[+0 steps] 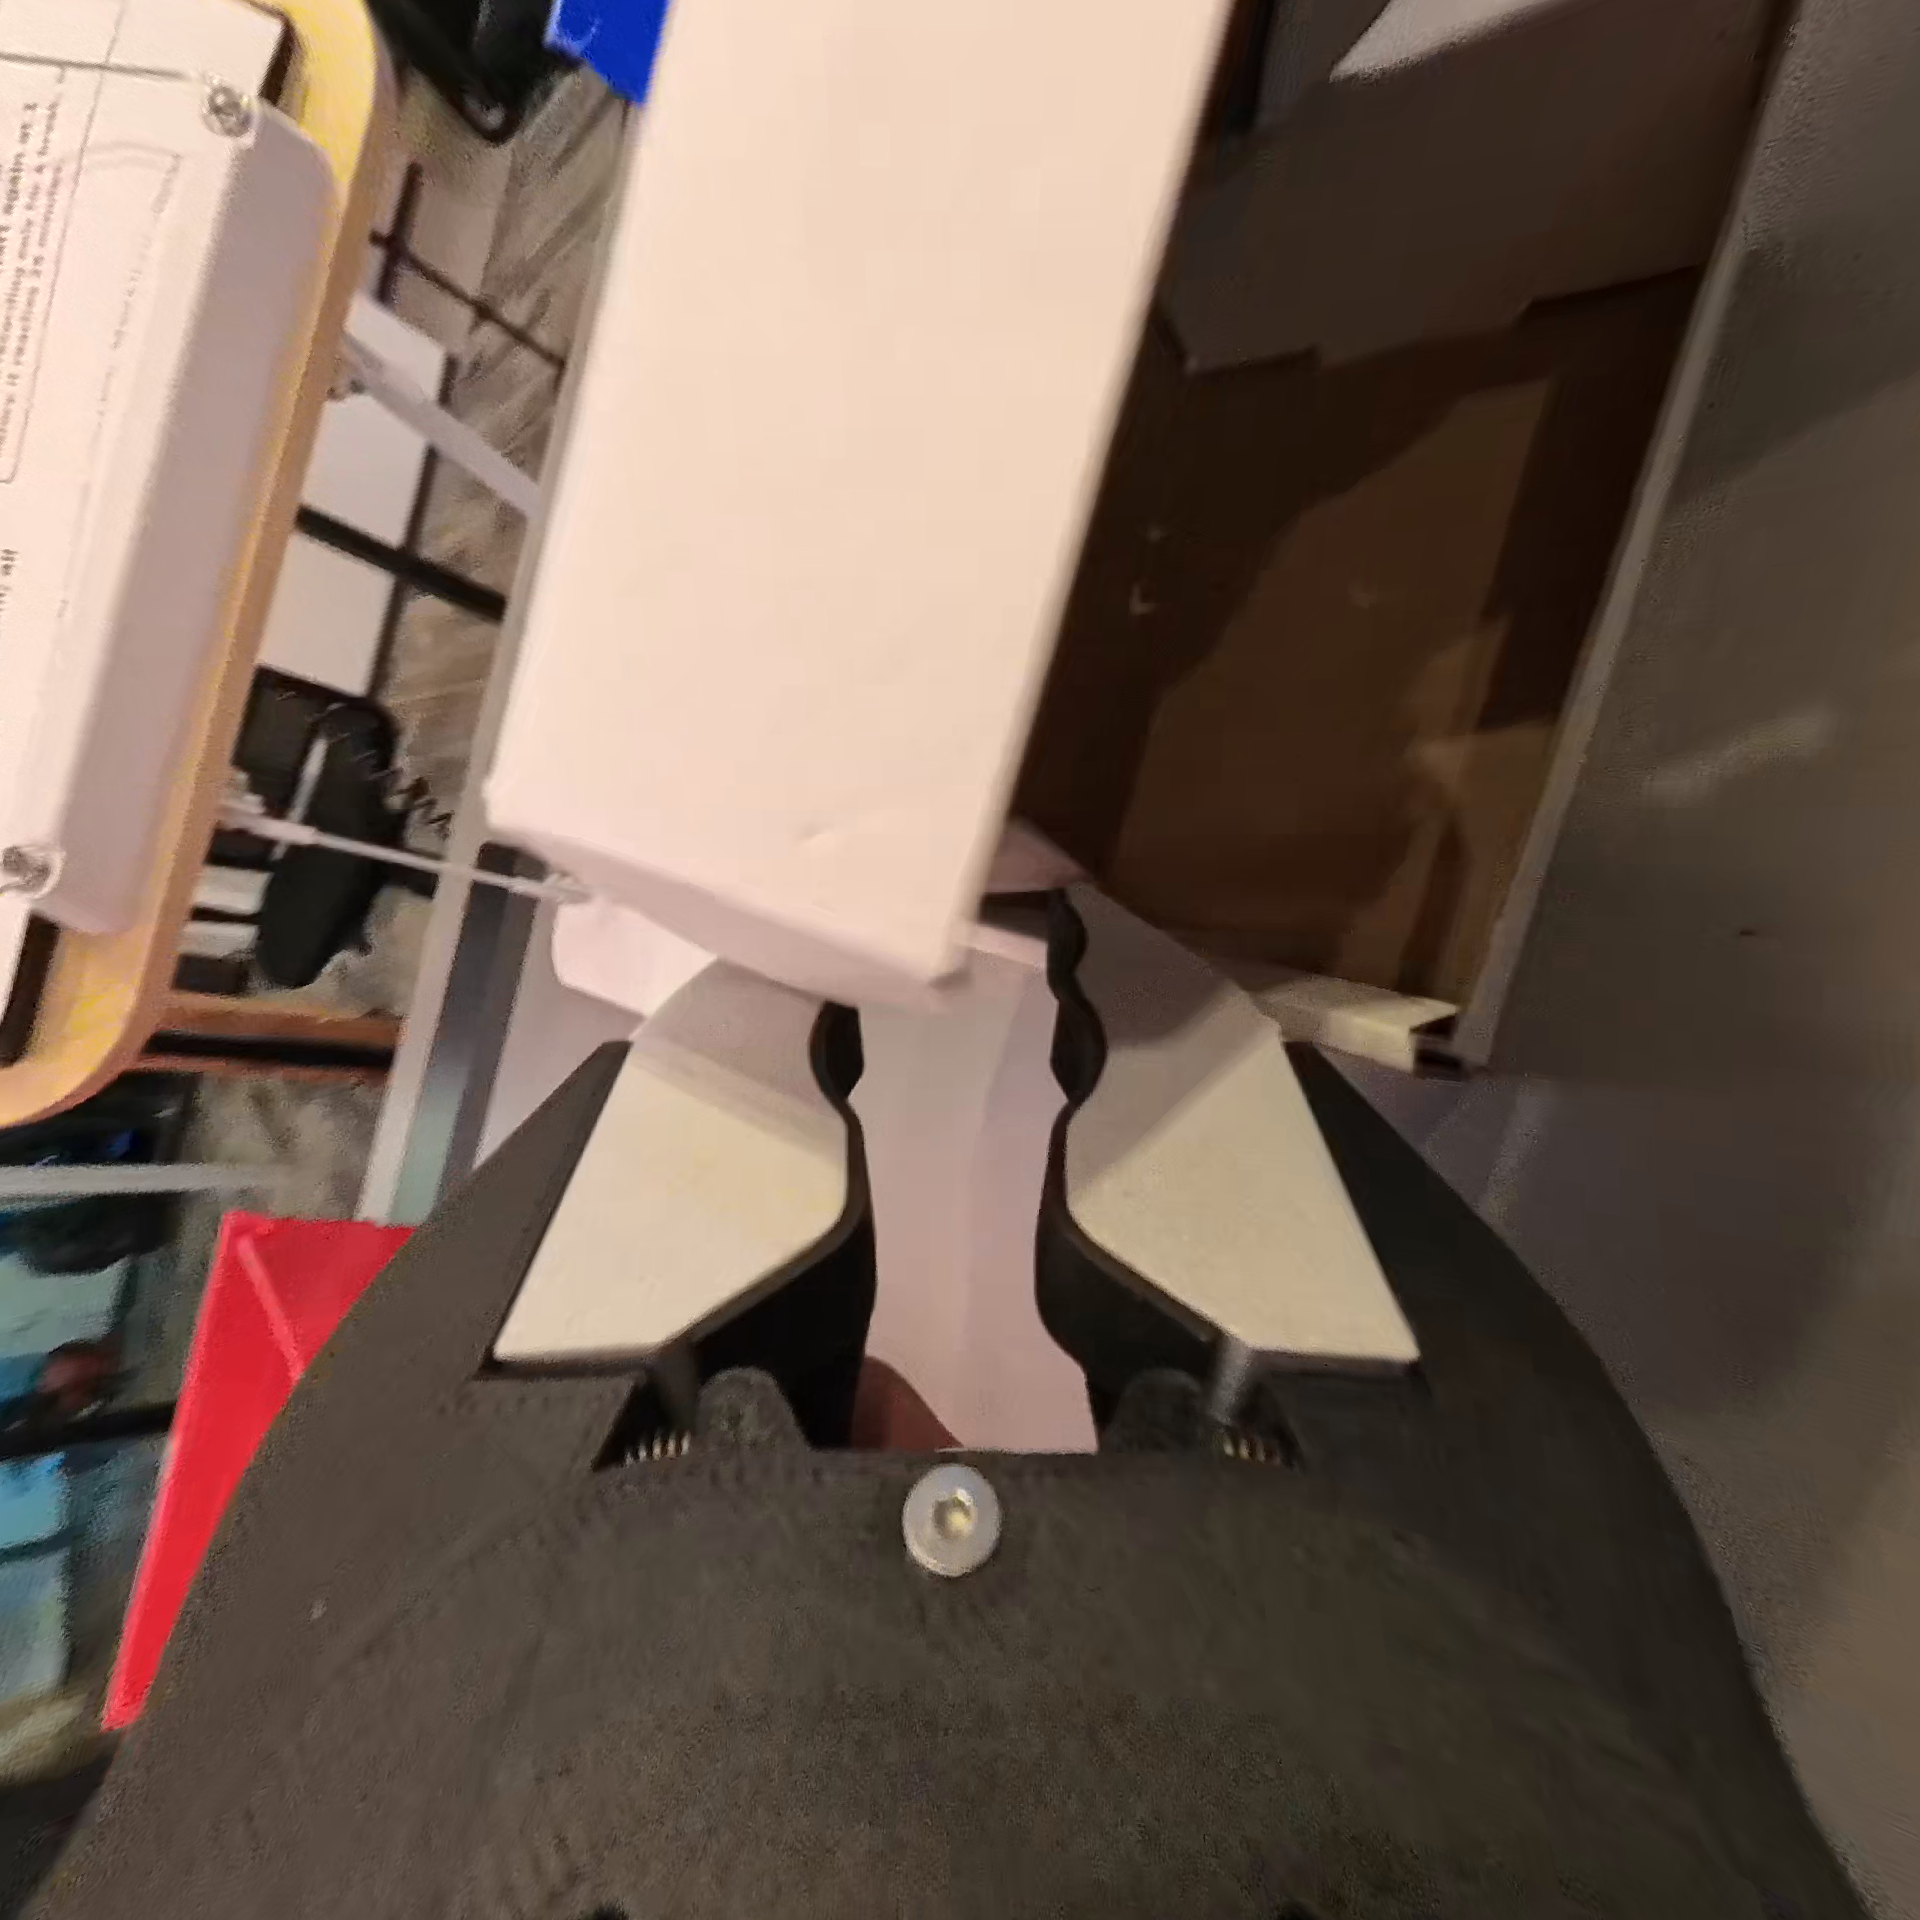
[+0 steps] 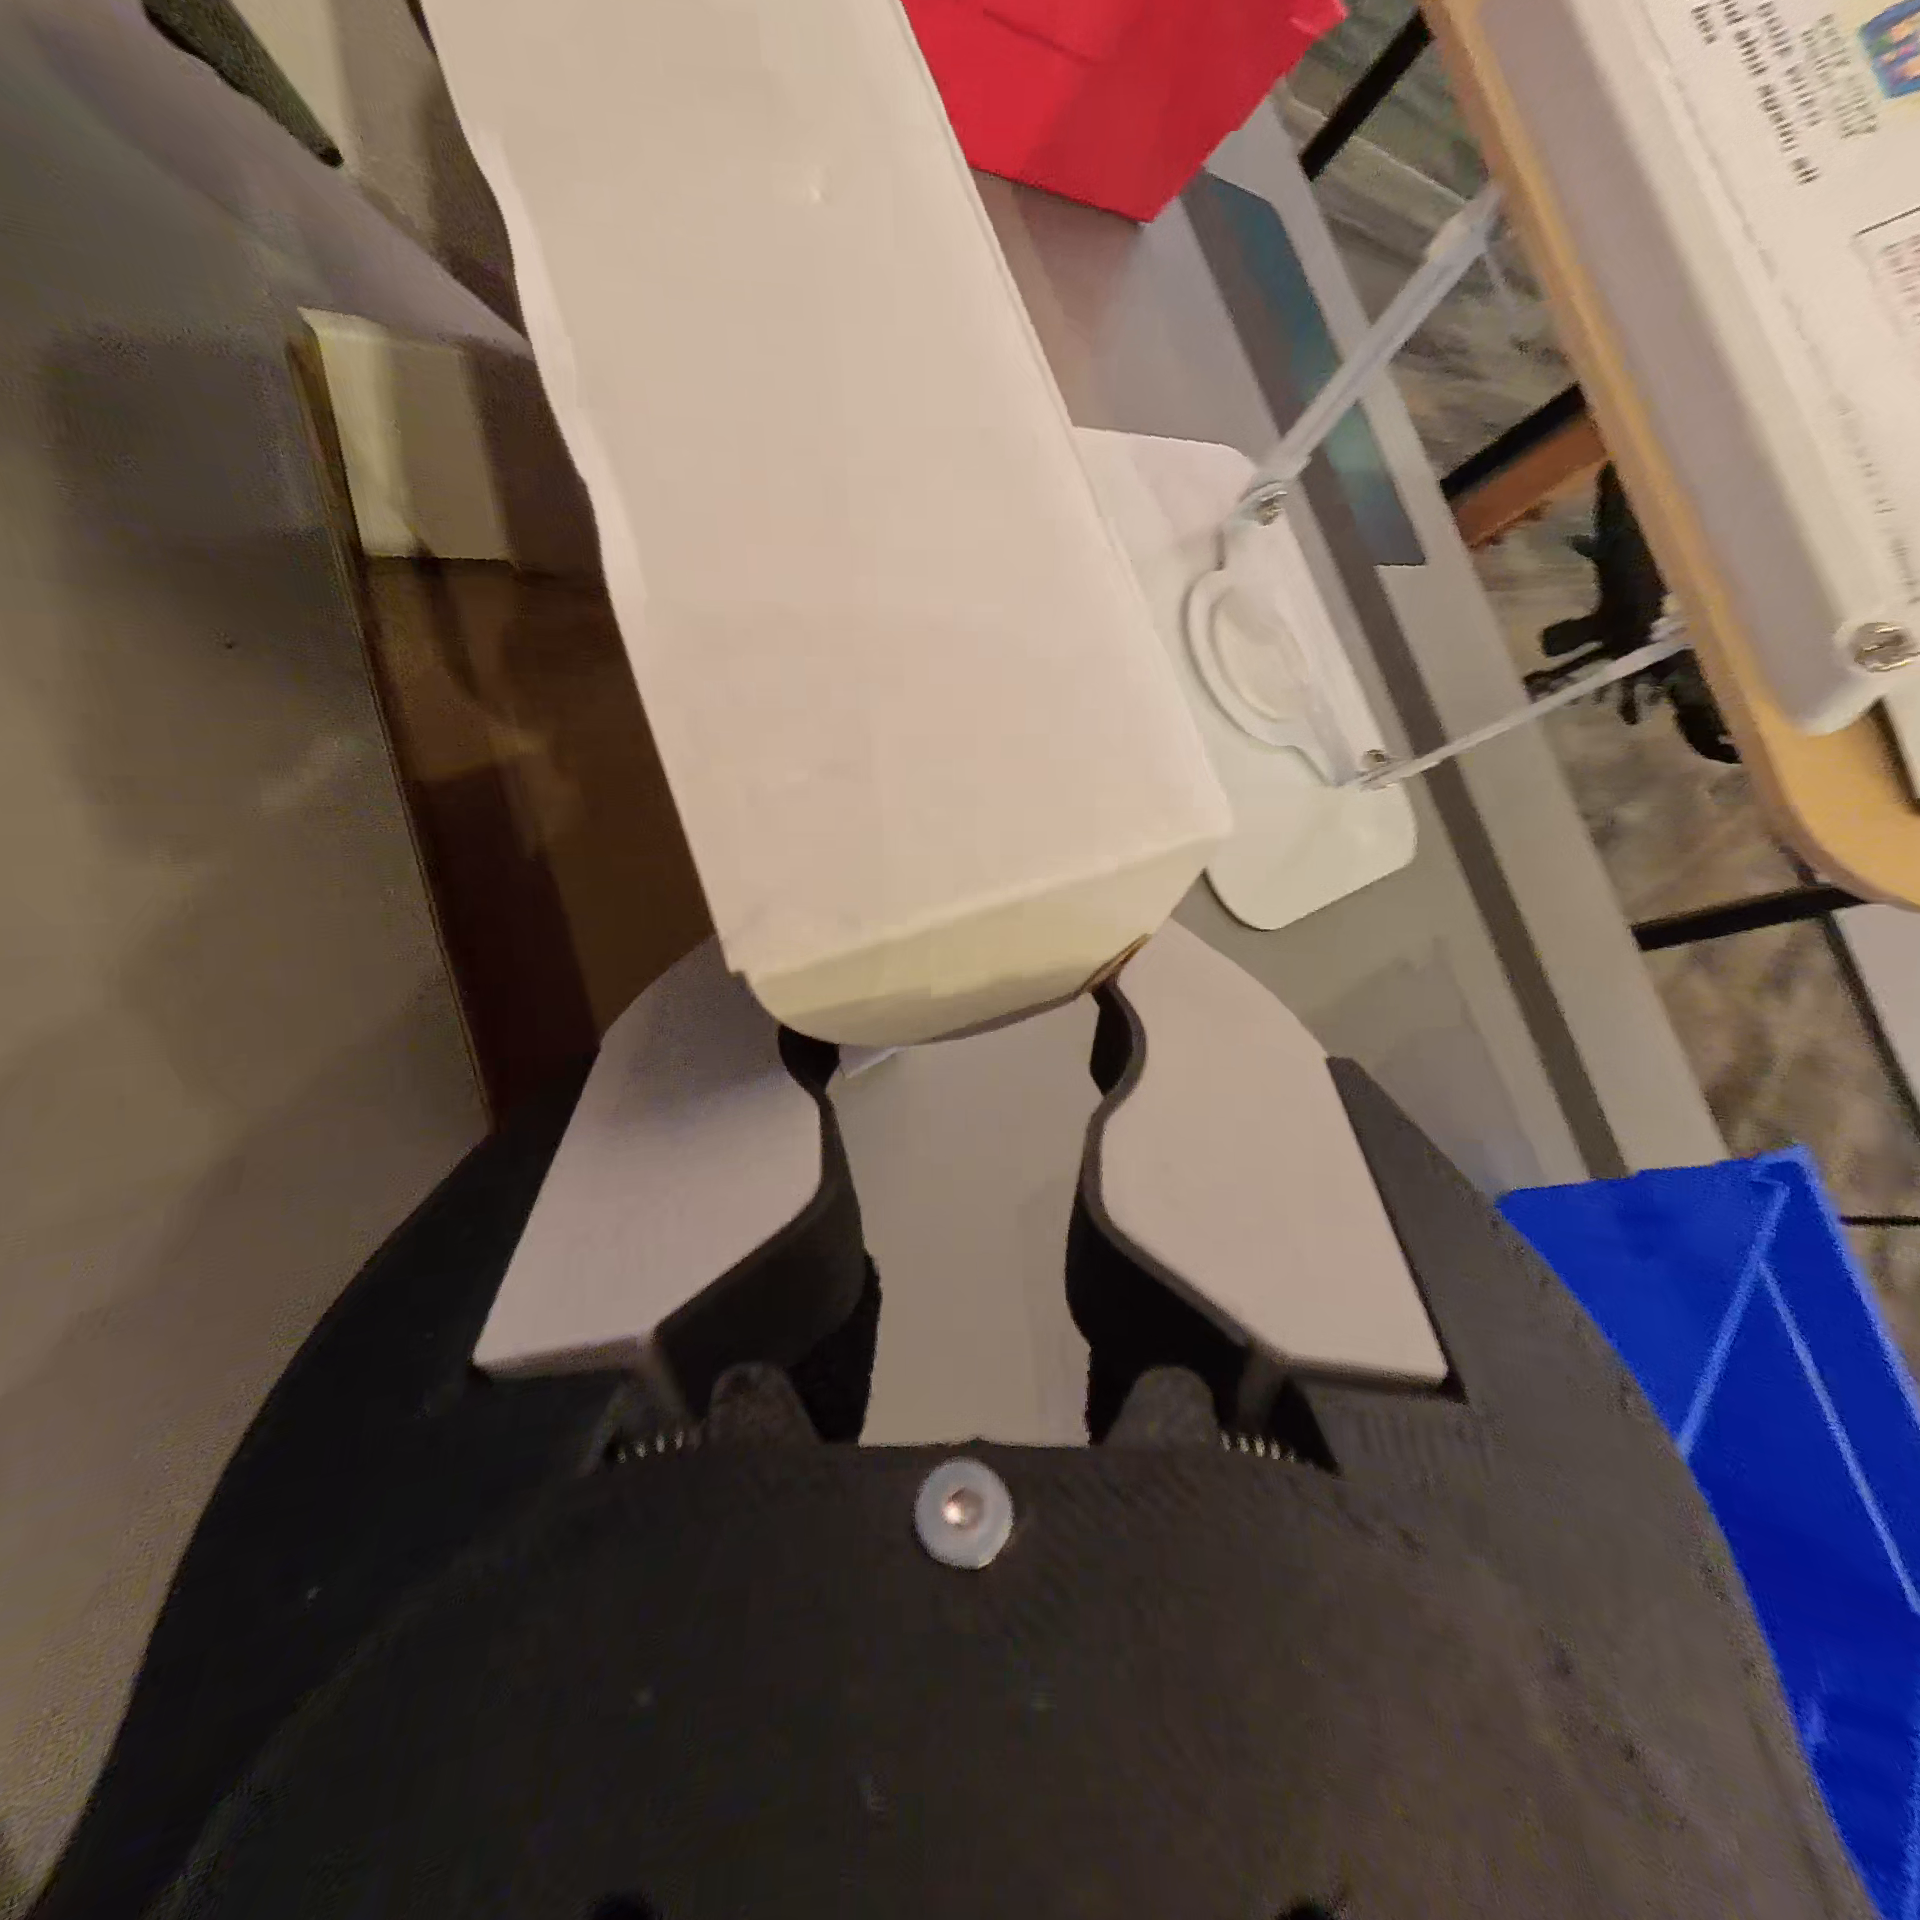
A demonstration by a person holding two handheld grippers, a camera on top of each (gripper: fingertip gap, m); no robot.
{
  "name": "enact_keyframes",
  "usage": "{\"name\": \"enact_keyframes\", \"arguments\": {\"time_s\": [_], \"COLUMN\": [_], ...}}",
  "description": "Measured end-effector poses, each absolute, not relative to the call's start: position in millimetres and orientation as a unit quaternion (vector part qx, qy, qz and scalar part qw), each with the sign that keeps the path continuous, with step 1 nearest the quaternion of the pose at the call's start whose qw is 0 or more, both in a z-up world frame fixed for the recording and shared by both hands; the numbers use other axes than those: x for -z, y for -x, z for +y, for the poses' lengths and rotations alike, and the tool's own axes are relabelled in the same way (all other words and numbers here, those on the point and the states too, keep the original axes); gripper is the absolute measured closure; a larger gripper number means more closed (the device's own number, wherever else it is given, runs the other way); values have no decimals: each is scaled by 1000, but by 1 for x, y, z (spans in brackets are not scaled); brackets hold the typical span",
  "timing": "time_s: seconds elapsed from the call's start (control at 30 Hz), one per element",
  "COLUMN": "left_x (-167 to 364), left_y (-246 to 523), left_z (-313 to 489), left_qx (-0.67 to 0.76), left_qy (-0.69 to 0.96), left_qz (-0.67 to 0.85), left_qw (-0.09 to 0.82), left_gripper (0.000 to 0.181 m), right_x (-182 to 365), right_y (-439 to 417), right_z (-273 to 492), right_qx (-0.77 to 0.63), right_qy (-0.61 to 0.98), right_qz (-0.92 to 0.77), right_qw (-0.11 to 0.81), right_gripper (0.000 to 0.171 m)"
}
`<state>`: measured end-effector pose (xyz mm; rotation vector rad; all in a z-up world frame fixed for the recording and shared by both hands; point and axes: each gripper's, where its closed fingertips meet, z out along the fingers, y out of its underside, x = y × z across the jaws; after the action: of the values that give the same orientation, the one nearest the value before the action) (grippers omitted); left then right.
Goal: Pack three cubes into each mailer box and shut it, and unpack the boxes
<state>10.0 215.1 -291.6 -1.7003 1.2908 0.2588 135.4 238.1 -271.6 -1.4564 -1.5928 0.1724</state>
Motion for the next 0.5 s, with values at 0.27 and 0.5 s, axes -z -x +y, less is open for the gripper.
{"name": "enact_keyframes", "arguments": {"time_s": [0.27, 0.5], "left_x": [283, 258], "left_y": [2, 3], "left_z": [212, 198], "left_qx": [-5, 85], "left_qy": [729, 719], "left_qz": [496, 493], "left_qw": [472, 482], "left_gripper": [133, 114], "right_x": [270, 272], "right_y": [-137, -136], "right_z": [245, 241], "right_qx": [-40, -41], "right_qy": [588, 589], "right_qz": [-664, -666], "right_qw": [460, 456], "right_gripper": [131, 135]}}
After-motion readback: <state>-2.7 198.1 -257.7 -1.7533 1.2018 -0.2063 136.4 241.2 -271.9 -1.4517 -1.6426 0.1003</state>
